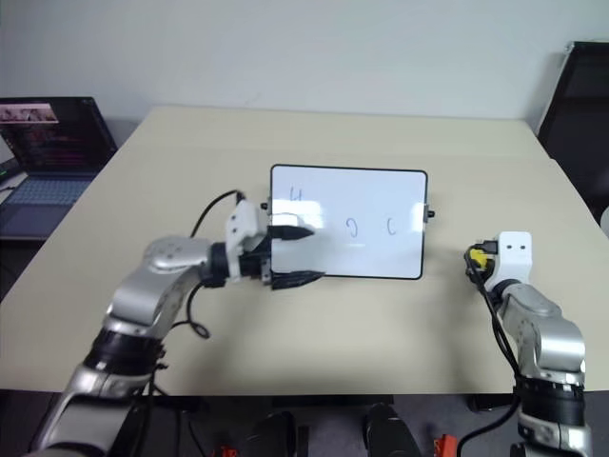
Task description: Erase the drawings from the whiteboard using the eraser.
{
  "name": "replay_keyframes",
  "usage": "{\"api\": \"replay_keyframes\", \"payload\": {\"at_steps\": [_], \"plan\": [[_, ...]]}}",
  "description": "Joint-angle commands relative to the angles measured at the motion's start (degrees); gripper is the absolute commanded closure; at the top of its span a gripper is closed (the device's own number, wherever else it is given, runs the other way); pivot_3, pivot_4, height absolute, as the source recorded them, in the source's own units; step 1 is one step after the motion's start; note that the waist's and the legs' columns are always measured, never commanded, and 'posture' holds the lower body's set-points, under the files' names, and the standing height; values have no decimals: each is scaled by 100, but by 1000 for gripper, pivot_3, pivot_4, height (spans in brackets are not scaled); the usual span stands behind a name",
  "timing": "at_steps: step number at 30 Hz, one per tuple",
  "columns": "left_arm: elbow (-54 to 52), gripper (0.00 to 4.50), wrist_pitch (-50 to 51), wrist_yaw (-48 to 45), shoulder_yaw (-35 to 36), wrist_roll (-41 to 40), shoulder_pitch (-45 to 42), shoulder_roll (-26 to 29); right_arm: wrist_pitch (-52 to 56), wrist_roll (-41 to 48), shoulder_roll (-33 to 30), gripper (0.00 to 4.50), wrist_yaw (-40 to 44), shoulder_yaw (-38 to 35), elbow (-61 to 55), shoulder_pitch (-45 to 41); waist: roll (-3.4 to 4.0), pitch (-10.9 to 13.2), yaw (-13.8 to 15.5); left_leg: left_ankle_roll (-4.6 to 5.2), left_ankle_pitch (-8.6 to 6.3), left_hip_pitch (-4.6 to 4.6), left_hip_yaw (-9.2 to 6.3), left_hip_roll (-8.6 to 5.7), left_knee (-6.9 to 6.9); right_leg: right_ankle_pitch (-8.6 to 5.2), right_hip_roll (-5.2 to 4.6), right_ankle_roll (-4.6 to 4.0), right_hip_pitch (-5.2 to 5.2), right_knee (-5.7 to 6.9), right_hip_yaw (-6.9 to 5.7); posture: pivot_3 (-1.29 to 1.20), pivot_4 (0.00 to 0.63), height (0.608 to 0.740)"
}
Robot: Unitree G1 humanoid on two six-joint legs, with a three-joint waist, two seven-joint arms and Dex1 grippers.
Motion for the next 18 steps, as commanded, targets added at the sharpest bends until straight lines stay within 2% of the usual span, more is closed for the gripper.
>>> {"api": "replay_keyframes", "payload": {"at_steps": [1,6,11,14,18], "plan": [[-494,0,83,93,255,-184,284,91,199,185,-36,3376,158,146,-1006,240,1,1,7,0,0,0,1,0,0,-1,0,-1,-1,0,0,0,150,740],[-674,0,87,522,373,-90,470,-33,-51,68,-174,3377,367,713,-1891,569,0,1,12,0,1,2,2,-2,19,-15,-3,-32,5,2,2,0,150,740],[-783,0,120,684,277,-72,433,-125,-178,-44,-237,3377,546,1313,-2007,297,-1,0,12,0,0,2,4,-5,37,-14,-5,-31,14,0,7,0,150,740],[-761,0,104,703,228,-76,326,-177,-243,-289,-193,3377,506,1728,-1698,-208,-1,1,6,0,0,2,3,-4,36,-13,-4,-31,10,2,5,0,150,740],[-758,0,154,708,136,-77,149,-260,-502,-708,-11,3377,442,2118,-685,-1244,-2,1,2,0,0,2,3,-5,35,-12,-3,-31,11,1,4,0,150,740]]}}
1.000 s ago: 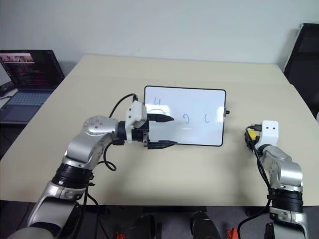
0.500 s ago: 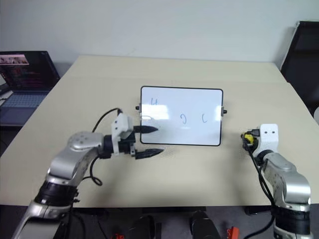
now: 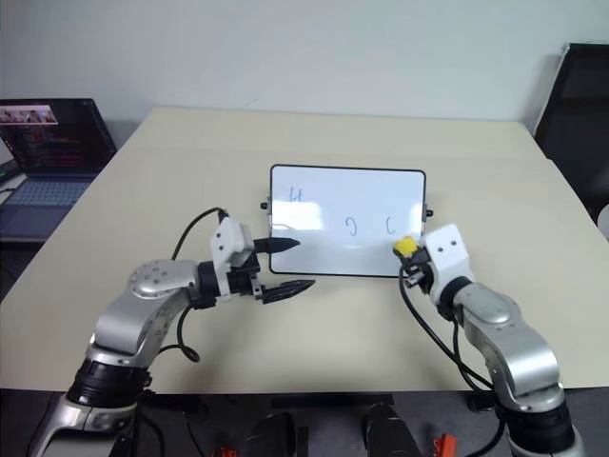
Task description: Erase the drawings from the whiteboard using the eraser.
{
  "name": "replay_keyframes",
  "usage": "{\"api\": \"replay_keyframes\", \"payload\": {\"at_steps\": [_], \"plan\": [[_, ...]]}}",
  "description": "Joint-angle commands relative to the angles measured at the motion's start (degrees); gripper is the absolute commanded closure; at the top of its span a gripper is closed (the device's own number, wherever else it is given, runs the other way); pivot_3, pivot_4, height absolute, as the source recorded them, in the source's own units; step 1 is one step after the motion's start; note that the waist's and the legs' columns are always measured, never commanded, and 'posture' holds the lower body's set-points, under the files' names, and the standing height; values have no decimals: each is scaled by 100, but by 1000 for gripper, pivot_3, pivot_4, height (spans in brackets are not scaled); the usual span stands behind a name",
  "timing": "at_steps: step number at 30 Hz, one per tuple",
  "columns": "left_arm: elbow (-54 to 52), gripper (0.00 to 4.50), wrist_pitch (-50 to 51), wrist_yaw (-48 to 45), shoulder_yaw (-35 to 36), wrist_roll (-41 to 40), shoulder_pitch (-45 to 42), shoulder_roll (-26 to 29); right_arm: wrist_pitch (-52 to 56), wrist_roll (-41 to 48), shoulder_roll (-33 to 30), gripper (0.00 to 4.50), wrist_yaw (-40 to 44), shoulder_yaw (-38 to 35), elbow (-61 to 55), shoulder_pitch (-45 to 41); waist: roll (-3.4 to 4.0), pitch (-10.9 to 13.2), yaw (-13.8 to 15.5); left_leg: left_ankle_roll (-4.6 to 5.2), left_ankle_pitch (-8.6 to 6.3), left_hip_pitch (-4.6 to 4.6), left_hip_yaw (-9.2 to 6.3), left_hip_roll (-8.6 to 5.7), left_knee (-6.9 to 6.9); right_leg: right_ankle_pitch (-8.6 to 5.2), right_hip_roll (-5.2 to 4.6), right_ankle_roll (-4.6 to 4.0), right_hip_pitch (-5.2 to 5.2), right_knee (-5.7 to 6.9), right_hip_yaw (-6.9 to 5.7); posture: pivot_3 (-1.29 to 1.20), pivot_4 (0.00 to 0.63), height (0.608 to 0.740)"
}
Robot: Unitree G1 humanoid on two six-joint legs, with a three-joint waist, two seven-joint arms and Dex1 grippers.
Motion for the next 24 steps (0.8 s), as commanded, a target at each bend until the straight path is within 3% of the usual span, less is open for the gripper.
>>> {"api": "replay_keyframes", "payload": {"at_steps": [1,8,16,24], "plan": [[-242,0,31,40,-45,-57,-193,-61,-443,-430,94,3377,-52,272,820,-875,0,0,-2,0,0,0,0,0,1,0,0,0,1,0,0,0,150,740],[-207,0,-27,98,-52,-2,-220,-109,-955,-994,212,3377,58,634,2148,-1694,0,0,24,0,0,-2,-4,1,-23,15,2,30,-3,-3,-8,0,150,740],[-225,0,-161,137,36,25,-14,-40,-674,-1080,-147,3377,535,699,2118,-915,-16,-10,22,0,0,7,-6,1,-8,-2,1,5,10,2,-8,0,150,740],[-278,0,-119,179,1,36,-44,-27,-664,-1596,-734,3377,1091,1448,1725,-646,-21,-13,-27,10,6,10,3,2,49,18,-1,-4,16,-2,9,0,150,740]]}}
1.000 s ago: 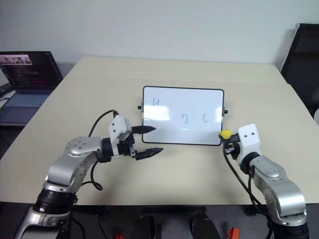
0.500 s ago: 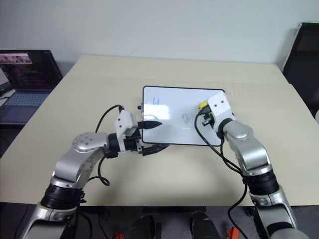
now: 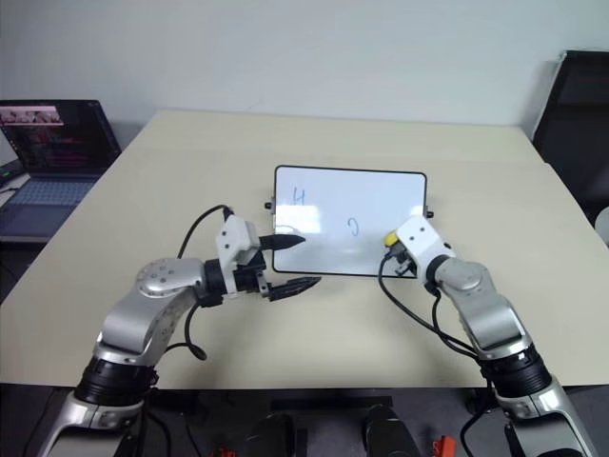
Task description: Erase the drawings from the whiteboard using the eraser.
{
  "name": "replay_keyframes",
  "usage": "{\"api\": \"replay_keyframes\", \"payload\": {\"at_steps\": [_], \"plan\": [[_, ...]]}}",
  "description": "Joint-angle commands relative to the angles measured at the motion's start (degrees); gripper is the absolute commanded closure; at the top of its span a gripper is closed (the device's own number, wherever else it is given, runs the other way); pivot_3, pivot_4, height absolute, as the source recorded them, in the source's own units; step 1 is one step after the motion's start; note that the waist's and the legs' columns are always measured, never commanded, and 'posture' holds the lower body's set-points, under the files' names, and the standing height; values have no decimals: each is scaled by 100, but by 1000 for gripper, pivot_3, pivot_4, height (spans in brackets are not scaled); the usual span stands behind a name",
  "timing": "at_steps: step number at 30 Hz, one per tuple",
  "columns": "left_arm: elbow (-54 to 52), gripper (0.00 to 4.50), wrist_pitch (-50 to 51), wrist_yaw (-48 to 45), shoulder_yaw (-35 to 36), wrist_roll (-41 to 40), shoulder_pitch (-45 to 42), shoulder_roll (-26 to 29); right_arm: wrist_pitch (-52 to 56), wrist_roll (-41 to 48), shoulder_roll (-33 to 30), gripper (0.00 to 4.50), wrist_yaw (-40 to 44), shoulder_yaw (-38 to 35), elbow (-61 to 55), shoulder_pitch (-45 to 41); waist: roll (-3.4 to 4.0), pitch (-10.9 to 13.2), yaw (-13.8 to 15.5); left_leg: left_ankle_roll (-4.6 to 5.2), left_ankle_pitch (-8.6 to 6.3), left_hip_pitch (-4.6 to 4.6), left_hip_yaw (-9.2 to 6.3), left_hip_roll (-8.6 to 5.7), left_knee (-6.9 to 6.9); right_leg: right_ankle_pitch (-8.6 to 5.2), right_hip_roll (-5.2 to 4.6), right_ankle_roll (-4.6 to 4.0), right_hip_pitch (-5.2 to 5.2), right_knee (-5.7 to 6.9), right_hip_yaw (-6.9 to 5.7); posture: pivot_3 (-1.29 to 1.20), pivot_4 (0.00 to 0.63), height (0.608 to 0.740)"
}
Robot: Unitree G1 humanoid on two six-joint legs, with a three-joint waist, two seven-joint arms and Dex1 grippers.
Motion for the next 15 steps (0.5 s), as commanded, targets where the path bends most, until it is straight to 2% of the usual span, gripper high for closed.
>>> {"api": "replay_keyframes", "payload": {"at_steps": [1,8,11,15], "plan": [[-215,0,-68,21,65,-1,-93,46,91,-382,-100,3377,0,216,159,-56,0,0,-14,1,1,2,0,0,0,0,0,-1,-1,-2,2,0,150,740],[-202,0,-72,-14,71,-19,-99,63,-244,-717,300,3377,-622,-210,405,-494,-1,7,-15,16,10,3,7,-3,0,2,-7,-4,-12,-24,12,0,150,740],[-276,0,28,112,149,-53,-18,44,-214,-674,374,3377,-544,-289,273,-406,-1,7,-11,25,16,-1,15,-6,0,3,-10,-4,-33,-25,18,0,150,740],[-279,0,100,518,441,-97,139,-30,-253,-449,573,3377,-453,-580,-87,-281,-1,6,0,25,17,-5,18,-6,0,13,-9,6,-10,-15,19,0,150,740]]}}
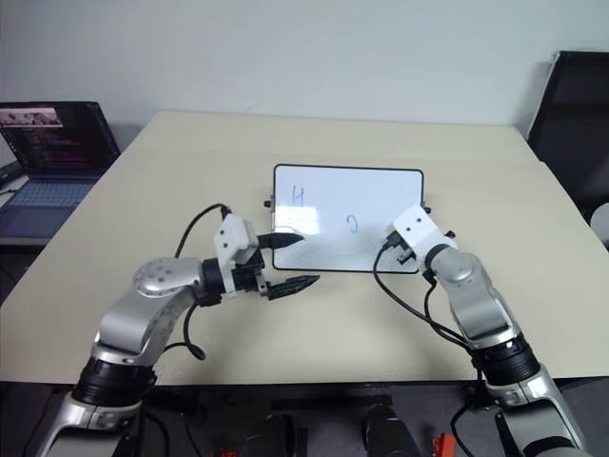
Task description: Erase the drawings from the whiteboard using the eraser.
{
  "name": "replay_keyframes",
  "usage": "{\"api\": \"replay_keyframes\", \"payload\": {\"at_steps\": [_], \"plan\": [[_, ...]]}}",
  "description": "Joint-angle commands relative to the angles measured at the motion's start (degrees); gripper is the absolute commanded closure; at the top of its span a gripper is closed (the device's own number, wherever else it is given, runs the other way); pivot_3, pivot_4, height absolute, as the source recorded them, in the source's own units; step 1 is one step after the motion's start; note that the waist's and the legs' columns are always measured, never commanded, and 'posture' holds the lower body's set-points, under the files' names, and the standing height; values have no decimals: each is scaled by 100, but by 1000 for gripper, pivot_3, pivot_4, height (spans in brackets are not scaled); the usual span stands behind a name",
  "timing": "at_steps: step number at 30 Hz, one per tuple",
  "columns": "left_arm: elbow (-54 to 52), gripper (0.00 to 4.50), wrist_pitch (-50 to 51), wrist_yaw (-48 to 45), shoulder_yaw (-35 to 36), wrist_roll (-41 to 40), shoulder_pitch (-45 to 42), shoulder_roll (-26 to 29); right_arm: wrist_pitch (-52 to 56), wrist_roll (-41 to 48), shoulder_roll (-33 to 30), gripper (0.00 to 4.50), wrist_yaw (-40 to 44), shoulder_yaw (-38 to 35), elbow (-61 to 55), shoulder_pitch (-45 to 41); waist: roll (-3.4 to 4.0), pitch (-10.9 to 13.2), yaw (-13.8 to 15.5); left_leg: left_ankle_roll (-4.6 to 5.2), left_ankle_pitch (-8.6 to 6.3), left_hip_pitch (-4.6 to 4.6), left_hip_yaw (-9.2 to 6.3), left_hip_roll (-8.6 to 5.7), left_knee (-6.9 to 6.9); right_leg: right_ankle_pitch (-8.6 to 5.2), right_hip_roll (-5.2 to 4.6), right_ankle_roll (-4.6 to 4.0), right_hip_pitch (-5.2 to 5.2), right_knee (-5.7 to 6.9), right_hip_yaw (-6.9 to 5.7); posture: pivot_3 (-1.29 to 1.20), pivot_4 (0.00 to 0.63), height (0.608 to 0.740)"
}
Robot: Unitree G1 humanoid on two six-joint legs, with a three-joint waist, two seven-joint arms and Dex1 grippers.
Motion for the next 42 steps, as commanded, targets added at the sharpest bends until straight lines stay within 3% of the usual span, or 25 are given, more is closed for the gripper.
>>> {"api": "replay_keyframes", "payload": {"at_steps": [1,5,13,23,29,36,42], "plan": [[-121,0,9,471,465,-51,102,-74,-95,351,228,3377,64,-478,-500,120,0,0,-2,-2,-2,-1,0,-2,-4,5,0,4,-1,7,0,0,150,740],[-125,0,61,762,723,-56,267,-63,-39,811,466,3378,254,-844,-1017,348,1,0,13,-12,-9,-12,-14,4,-69,15,17,32,-35,16,-9,0,150,740],[-671,0,407,1096,1022,-165,806,37,305,1787,155,3378,1055,-1191,-2257,1358,1,1,31,-43,-31,-19,-21,6,-94,-8,14,5,-40,10,-26,0,150,740],[-905,0,581,1213,1116,-174,1040,130,-75,1786,-70,3378,1232,-814,-2296,1731,1,2,22,-40,-27,-5,-21,5,-61,-26,13,-14,-26,15,-22,0,150,740],[-856,0,431,1171,1091,-136,1199,155,-1047,423,13,3378,764,332,-1070,638,3,5,-26,-40,-27,-4,-15,7,-61,-24,13,-16,-32,15,-19,0,150,740],[-700,0,154,1063,979,-43,1259,133,-1435,-80,613,3378,502,529,307,-596,0,4,28,-41,-27,-7,-18,7,-75,-24,14,-13,-29,10,-25,0,150,740],[-567,0,-56,1003,932,11,1298,106,-1005,-304,463,3378,804,655,597,-570,1,4,40,-41,-28,-10,-18,6,-82,-17,13,-24,-31,9,-26,0,150,740]]}}
